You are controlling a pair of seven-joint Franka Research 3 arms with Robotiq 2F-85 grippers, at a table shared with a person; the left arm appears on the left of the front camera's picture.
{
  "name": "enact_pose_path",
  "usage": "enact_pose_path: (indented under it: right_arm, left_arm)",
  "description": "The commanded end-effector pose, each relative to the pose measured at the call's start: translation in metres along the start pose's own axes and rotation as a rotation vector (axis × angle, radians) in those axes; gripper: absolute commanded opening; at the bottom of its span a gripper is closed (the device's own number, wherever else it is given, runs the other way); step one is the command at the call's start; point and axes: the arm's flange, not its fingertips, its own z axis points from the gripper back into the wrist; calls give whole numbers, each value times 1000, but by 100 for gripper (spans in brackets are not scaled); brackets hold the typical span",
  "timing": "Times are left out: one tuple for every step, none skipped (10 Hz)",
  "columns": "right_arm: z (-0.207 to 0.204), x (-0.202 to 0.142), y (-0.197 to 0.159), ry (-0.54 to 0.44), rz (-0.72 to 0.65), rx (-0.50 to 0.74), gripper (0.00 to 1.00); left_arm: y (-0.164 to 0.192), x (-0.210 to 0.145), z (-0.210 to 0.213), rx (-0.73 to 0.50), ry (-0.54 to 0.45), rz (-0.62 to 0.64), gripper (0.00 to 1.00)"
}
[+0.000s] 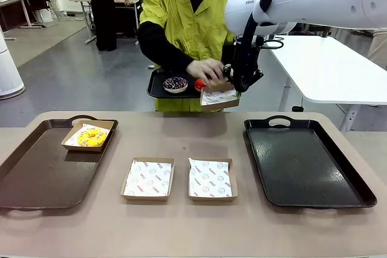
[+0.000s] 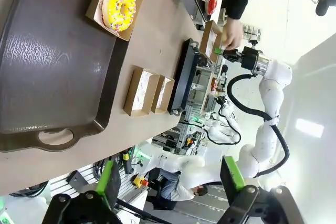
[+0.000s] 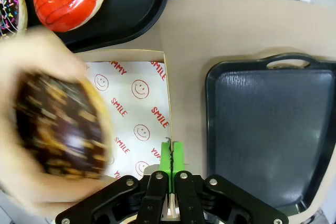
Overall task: Individually package the donuts and arrange them on the tray.
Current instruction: Place the picked Paper togo box on the Handle tray while simultaneously picking up another Paper togo box from the table with the other hand.
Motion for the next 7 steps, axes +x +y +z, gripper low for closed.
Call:
enact_pose_path:
  right_arm:
    - [0,1,-1,-3,-1,1,0]
    - [0,1,-1,-3,-1,1,0]
    - [0,1,-1,-3,-1,1,0]
    - [0,1,-1,-3,-1,1,0]
    - [0,1,-1,-3,-1,1,0]
    - [0,1,-1,-3,-1,1,0]
    - [0,1,-1,-3,-1,1,0]
  left_arm:
    - [-1,-5,0,-13,-5,-2,100]
    - [-1,-5,0,-13,-5,-2,100]
    - [-1,-5,0,-13,-5,-2,100]
    - [-1,-5,0,-13,-5,-2,100]
    - [-1,-5,0,-13,-5,-2,100]
    - [-1,-5,0,-13,-5,-2,100]
    - [-1,-5,0,-13,-5,-2,100]
